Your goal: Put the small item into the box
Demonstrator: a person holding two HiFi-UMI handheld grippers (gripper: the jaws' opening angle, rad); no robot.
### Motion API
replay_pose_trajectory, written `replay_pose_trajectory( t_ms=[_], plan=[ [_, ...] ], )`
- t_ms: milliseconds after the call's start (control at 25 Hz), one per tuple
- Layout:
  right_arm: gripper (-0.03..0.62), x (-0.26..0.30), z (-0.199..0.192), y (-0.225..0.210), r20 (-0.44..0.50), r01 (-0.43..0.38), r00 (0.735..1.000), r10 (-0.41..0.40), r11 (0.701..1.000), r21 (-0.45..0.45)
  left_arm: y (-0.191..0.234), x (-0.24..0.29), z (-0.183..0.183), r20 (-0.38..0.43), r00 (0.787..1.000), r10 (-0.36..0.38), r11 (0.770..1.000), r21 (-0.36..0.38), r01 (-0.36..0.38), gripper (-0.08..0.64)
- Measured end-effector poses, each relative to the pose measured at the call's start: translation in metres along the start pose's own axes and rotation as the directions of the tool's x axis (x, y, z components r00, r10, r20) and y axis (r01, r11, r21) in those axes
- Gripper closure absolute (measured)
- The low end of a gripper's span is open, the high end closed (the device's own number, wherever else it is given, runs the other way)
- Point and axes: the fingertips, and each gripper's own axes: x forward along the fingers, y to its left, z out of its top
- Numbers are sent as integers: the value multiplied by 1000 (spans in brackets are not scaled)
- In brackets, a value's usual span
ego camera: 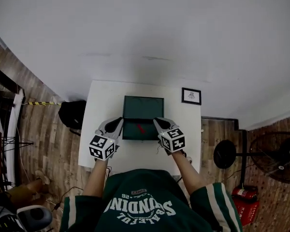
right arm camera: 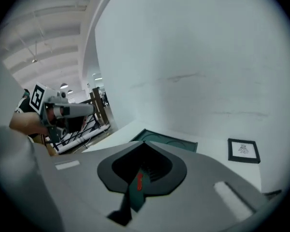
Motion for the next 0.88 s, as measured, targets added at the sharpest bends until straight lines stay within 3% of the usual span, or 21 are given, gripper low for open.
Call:
replay_pose_trajectory(
  t_ms=[160, 320, 880],
  plan=[
    [589, -29, 38, -10, 158, 53, 986, -51, 999, -7, -6, 14, 10, 12, 1000, -26, 1000, 18, 25, 508],
    [590, -48, 59, -13, 243, 83, 967, -76, 996, -17, -9, 21, 19, 30, 999, -41, 999, 33, 40, 508],
    [591, -52, 57, -9, 253, 65, 966, -58, 998, -18, -13, 22, 18, 25, 999, -49, 998, 33, 48, 508]
  ],
)
